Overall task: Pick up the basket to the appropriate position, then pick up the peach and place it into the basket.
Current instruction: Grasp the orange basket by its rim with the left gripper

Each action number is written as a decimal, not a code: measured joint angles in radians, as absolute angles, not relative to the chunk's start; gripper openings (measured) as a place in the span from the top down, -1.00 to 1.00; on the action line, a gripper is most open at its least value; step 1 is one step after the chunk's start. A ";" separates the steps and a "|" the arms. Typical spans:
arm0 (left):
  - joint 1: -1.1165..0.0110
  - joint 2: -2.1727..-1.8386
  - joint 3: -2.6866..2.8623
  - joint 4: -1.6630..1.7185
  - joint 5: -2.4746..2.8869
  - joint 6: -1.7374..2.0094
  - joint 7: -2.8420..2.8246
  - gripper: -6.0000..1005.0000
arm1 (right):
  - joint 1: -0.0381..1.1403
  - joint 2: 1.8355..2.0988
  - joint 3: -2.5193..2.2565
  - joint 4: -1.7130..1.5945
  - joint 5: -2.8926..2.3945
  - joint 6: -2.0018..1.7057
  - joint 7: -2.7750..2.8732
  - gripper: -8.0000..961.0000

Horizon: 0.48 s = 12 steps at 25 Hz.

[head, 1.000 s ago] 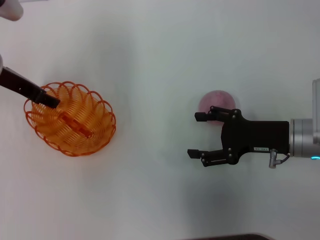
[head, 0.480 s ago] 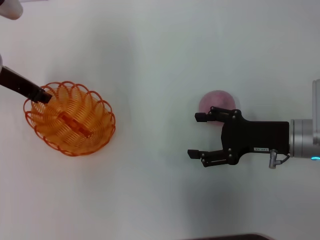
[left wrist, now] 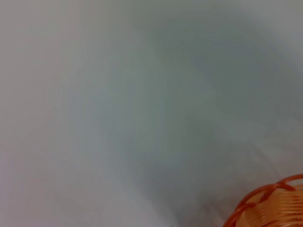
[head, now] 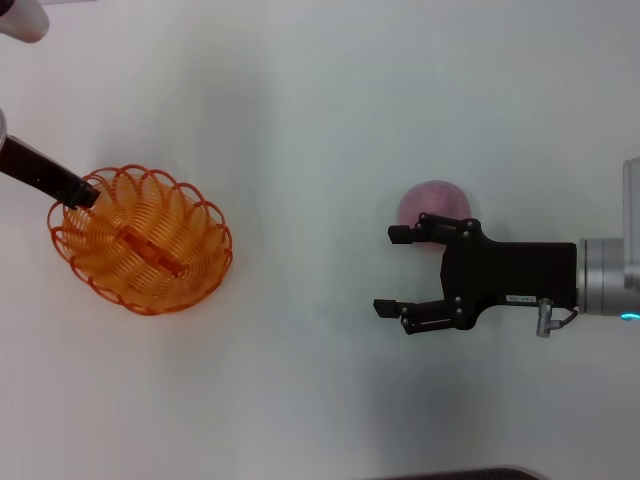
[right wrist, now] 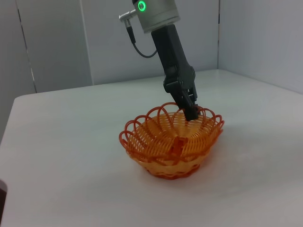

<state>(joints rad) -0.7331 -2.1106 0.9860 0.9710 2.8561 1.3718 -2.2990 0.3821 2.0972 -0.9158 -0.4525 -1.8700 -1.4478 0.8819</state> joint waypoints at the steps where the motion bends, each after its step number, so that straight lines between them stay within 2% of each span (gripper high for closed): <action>1: -0.733 -2.111 0.986 0.972 2.856 1.373 -2.299 0.74 | 0.382 2.097 -0.916 -0.453 -1.870 -1.448 0.882 -0.97; 7: -0.734 -2.111 0.978 0.975 2.856 1.379 -2.323 0.76 | 0.382 2.097 -0.916 -0.453 -1.870 -1.448 0.882 -0.97; 12: -0.748 -2.090 0.971 0.969 2.856 1.420 -2.373 0.76 | 0.382 2.097 -0.916 -0.453 -1.868 -1.448 0.882 -0.97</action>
